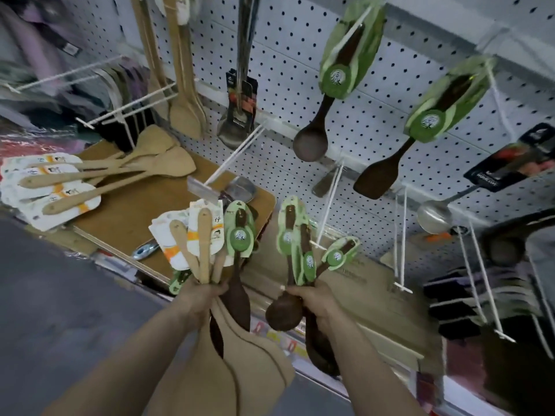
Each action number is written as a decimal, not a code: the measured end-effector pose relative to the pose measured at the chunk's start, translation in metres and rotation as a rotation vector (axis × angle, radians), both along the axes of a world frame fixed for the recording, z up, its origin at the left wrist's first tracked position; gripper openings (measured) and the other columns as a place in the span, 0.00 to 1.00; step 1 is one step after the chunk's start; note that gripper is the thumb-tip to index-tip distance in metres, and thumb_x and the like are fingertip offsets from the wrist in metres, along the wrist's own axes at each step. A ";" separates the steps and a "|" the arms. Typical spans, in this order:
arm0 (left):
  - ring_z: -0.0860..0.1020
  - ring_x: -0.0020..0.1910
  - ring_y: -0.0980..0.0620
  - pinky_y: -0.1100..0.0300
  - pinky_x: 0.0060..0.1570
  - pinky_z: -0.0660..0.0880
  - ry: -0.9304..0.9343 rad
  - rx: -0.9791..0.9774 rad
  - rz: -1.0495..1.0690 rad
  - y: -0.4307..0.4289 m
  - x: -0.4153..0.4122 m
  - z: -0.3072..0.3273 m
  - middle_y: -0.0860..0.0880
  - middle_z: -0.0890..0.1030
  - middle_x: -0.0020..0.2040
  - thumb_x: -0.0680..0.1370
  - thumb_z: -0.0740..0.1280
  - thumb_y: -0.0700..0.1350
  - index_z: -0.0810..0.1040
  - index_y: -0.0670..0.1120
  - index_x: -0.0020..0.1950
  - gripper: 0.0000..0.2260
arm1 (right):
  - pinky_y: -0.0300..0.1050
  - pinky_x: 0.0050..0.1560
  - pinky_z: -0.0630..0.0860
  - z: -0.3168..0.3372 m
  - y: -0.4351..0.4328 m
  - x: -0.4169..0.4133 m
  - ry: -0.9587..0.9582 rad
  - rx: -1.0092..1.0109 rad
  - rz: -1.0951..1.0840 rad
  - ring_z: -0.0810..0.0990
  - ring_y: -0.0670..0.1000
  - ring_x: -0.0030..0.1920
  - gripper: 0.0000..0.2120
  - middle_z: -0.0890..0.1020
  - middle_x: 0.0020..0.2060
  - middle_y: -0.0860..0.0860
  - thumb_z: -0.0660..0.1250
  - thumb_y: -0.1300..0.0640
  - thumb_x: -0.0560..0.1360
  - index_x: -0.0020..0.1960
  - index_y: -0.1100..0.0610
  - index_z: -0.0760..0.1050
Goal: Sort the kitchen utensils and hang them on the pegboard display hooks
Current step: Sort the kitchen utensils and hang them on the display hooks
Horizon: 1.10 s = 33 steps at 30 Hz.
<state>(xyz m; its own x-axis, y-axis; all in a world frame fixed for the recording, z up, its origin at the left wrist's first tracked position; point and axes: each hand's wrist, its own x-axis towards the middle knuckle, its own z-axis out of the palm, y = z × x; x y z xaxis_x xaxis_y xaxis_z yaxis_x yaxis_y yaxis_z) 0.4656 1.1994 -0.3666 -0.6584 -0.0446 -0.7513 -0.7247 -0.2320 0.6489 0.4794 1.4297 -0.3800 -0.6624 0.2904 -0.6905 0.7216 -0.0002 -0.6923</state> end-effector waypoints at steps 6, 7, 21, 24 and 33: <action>0.81 0.32 0.48 0.57 0.32 0.80 0.059 0.117 -0.055 -0.027 -0.011 -0.018 0.41 0.81 0.38 0.74 0.67 0.28 0.78 0.39 0.50 0.09 | 0.41 0.30 0.70 -0.063 0.002 -0.062 -0.139 -0.058 -0.103 0.76 0.54 0.29 0.03 0.79 0.33 0.58 0.69 0.64 0.75 0.44 0.63 0.76; 0.81 0.31 0.49 0.59 0.29 0.78 0.071 0.119 -0.069 -0.032 -0.013 -0.019 0.43 0.82 0.35 0.73 0.67 0.27 0.77 0.40 0.49 0.10 | 0.42 0.30 0.70 -0.074 0.002 -0.076 -0.155 -0.068 -0.106 0.76 0.54 0.28 0.03 0.79 0.32 0.57 0.69 0.63 0.76 0.44 0.62 0.76; 0.80 0.35 0.47 0.57 0.34 0.77 0.070 0.196 -0.095 -0.057 -0.036 -0.054 0.45 0.81 0.33 0.70 0.71 0.28 0.77 0.43 0.44 0.12 | 0.48 0.45 0.81 -0.123 0.025 -0.170 0.082 0.249 -0.303 0.81 0.52 0.39 0.30 0.82 0.44 0.51 0.70 0.31 0.66 0.52 0.56 0.76; 0.81 0.35 0.48 0.58 0.32 0.77 0.049 0.211 -0.081 -0.050 -0.038 -0.058 0.46 0.82 0.34 0.72 0.68 0.28 0.75 0.42 0.49 0.11 | 0.55 0.58 0.79 -0.145 0.034 -0.178 -0.029 0.299 -0.127 0.81 0.55 0.43 0.34 0.81 0.44 0.52 0.71 0.30 0.65 0.53 0.59 0.77; 0.81 0.32 0.50 0.60 0.29 0.78 0.029 0.194 -0.051 -0.035 -0.040 -0.055 0.46 0.83 0.33 0.73 0.67 0.28 0.76 0.38 0.53 0.11 | 0.50 0.67 0.67 -0.108 -0.003 -0.146 -0.104 0.664 0.049 0.70 0.61 0.69 0.39 0.72 0.69 0.62 0.70 0.45 0.74 0.76 0.63 0.59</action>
